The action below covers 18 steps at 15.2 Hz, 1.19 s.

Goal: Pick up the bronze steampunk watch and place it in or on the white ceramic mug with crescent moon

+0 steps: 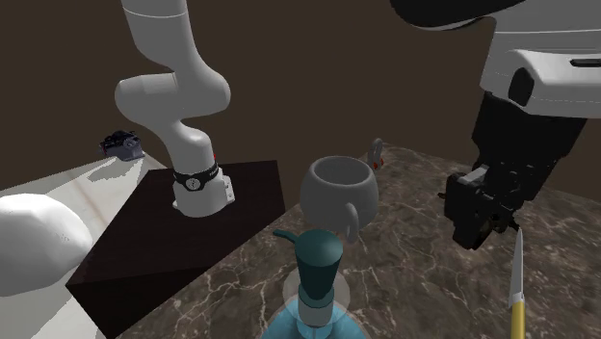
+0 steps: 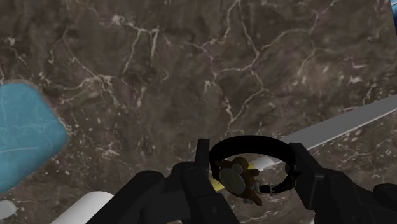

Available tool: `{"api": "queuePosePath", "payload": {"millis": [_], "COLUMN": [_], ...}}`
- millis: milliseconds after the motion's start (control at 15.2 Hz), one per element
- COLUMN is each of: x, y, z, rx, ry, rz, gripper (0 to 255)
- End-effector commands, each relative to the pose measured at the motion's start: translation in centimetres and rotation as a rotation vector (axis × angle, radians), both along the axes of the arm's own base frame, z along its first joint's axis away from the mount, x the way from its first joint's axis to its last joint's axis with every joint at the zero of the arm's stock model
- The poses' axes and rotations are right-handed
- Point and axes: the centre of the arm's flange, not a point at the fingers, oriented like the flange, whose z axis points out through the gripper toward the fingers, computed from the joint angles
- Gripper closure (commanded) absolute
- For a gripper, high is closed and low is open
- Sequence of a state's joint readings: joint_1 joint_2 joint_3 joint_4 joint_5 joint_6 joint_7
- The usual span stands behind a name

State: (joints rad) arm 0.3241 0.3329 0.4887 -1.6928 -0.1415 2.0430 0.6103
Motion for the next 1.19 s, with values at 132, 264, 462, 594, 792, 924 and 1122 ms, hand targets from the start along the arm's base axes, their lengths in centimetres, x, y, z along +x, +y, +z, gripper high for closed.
{"api": "queuePosePath", "payload": {"millis": [132,264,462,594,792,924,1122], "x": [0.0,0.0,0.0,0.0,0.0,-2.3,-5.7], "y": [0.0,0.0,0.0,0.0,0.0,-1.3,-3.4], "z": [2.1,3.2,4.8,5.8,7.0,7.0,7.0], "rx": [0.000,0.000,0.000,0.000,0.000,0.000,0.000], "ry": [0.001,0.001,0.001,0.001,0.001,0.001,0.001], "rz": [0.000,0.000,0.000,0.000,0.000,0.000,0.000], "gripper": [255,255,255,255,255,255,255]}}
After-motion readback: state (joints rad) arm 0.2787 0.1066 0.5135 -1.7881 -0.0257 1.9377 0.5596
